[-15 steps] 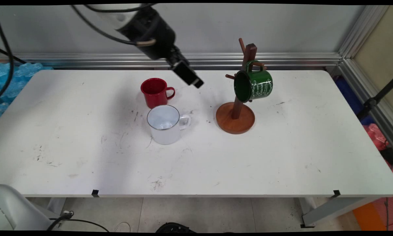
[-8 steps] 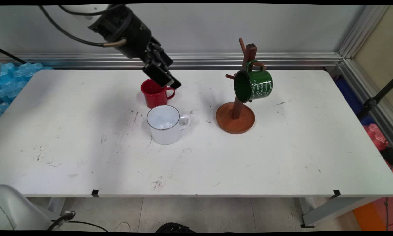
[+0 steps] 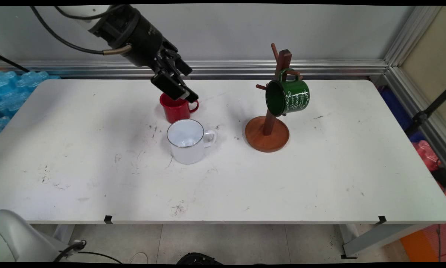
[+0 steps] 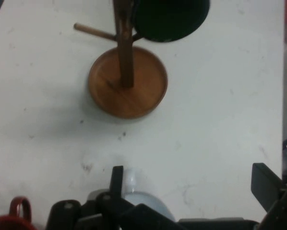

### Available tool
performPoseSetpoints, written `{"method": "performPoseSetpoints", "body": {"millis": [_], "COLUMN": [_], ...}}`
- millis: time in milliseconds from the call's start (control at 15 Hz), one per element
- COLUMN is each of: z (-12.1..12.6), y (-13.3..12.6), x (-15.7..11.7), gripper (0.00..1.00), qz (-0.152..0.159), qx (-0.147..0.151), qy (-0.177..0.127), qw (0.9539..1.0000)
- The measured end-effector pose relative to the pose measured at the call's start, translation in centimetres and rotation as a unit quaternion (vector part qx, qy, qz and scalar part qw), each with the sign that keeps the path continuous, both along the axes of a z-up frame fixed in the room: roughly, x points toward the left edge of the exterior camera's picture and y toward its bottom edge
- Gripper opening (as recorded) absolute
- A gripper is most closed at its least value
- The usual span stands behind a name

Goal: Pick up the green mug from the rack

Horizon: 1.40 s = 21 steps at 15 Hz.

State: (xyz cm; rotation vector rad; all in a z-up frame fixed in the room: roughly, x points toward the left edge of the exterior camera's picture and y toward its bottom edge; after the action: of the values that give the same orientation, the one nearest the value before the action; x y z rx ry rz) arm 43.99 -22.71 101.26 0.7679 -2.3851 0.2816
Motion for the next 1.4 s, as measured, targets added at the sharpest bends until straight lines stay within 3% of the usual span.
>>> {"method": "performPoseSetpoints", "body": {"millis": [533, 1067, 1400], "z": [-0.1, -2.4, -4.5], "y": [-0.4, -3.1, -4.4], "x": [-3.9, -10.4, -12.4], "gripper": [1.0, 1.0, 1.0], "qz": [0.012, 0.076, 0.112], "qx": [0.003, 0.021, 0.038], "qy": [0.07, 0.157, 0.183], "qw": [0.9975, 0.9845, 0.9758]}}
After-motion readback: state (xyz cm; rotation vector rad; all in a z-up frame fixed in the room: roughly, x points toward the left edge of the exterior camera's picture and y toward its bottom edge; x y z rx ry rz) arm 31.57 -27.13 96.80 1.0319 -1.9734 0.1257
